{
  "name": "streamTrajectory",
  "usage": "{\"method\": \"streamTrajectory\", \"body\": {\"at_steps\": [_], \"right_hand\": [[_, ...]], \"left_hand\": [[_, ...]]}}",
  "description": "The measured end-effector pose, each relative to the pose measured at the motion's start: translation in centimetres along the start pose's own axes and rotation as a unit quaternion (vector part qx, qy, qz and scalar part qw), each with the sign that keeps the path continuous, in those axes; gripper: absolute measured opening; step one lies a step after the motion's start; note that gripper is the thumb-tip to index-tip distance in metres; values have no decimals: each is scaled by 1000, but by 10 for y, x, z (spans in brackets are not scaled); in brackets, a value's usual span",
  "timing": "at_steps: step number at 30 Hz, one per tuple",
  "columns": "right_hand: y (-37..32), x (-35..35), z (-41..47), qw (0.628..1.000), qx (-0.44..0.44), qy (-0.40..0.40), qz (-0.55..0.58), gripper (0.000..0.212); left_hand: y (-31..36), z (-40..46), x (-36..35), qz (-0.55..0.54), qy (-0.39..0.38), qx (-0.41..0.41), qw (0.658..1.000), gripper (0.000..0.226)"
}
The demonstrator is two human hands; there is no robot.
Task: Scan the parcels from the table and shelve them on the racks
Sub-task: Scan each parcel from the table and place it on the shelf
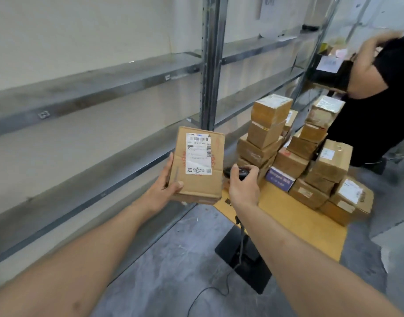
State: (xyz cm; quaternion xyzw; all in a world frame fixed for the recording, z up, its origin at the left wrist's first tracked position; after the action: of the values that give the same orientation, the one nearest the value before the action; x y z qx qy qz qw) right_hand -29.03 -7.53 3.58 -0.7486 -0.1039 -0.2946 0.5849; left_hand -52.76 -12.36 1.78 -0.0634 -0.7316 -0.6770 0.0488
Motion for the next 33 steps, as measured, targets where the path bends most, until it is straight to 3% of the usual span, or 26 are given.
{"method": "streamTrajectory", "body": {"at_steps": [7,18,25,29,33], "right_hand": [[-52,-93,-28,986,92,-125,-58,31],[-115,-238,-125,940,174,-271,-116,35],[-145,-340,-192,925,186,-298,-142,37],[-156,-393,-223,923,174,-305,-160,26],[-164,-432,-241,917,166,-313,-181,33]], "left_hand": [[-25,-57,71,-25,148,33,988,87],[-56,-156,192,-59,349,84,931,82],[-108,-198,292,-25,401,105,910,77],[-129,-214,336,-9,406,148,902,77],[-157,-224,363,-5,393,200,897,83]]}}
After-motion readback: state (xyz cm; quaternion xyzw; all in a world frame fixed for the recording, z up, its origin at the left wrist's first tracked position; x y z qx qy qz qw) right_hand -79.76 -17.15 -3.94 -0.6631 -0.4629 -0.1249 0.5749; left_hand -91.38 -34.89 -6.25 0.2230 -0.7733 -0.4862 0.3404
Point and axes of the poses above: each hand's wrist, its own z-axis towards the middle knuckle, its own x-axis out of the back of the hand, y = z × x, the point moved 3 cm from there along z, towards the middle knuckle, and after that the axes turned 10 degrees about -z, right-handed, at the moved point
